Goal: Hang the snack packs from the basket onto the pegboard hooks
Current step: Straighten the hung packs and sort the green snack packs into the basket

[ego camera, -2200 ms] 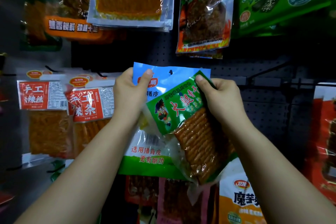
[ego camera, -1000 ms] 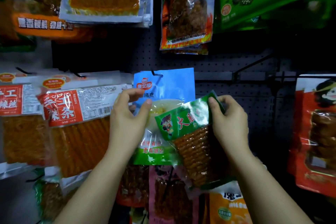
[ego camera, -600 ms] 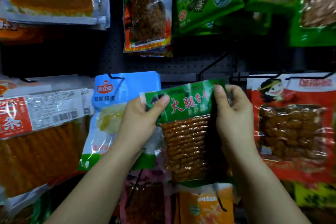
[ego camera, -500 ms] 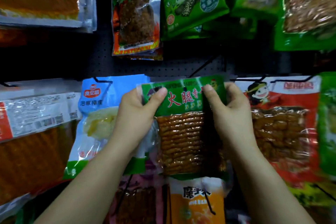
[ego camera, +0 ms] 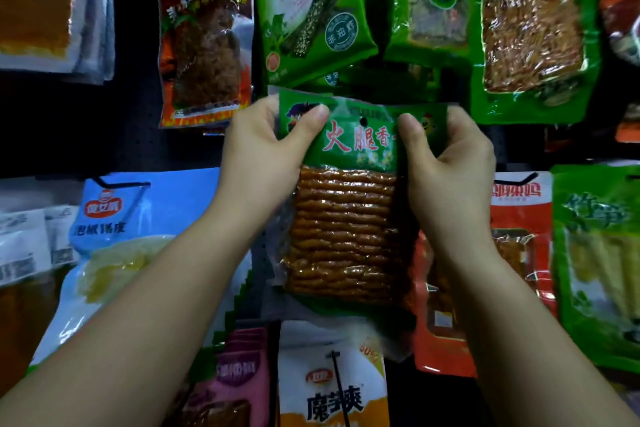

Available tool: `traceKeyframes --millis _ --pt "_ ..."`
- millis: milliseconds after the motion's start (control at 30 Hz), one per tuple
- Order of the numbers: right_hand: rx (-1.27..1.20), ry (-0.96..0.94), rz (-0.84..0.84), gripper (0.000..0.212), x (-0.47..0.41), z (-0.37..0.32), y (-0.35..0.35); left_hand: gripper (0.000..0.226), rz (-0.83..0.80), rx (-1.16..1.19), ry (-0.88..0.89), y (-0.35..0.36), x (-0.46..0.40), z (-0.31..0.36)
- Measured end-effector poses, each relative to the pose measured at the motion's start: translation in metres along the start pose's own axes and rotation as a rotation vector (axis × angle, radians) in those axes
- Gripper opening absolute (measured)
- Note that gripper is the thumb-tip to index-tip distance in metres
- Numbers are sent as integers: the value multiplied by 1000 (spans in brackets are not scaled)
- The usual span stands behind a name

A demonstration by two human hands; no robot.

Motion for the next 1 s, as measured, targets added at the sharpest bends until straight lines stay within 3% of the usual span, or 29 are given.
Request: traceKeyframes --millis 300,433,567,867,1000 --pt "196 -16 -29 45 -15 -2 5 11 5 93 -85 8 -15 -10" --pt "201 -15 -51 33 -19 -1 5 7 11 139 -82 8 -18 -9" --pt "296 -3 -154 37 -22 -2 8 10 -2 171 -141 7 -16 -14" --pt "501 -114 -237 17 -7 3 17 12 11 51 -228 2 -6 -50" --pt "390 -107 -229 18 6 10 17 8 46 40 -234 6 -2 -63"
Point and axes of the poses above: each hand's wrist, its own x-axis away from the middle knuckle, its own y-axis out of the palm, z = x × y, the point moved 2 cm from there along -x, towards the middle knuckle, and after that the axes turned 3 degrees about z, right-handed, at the moved point
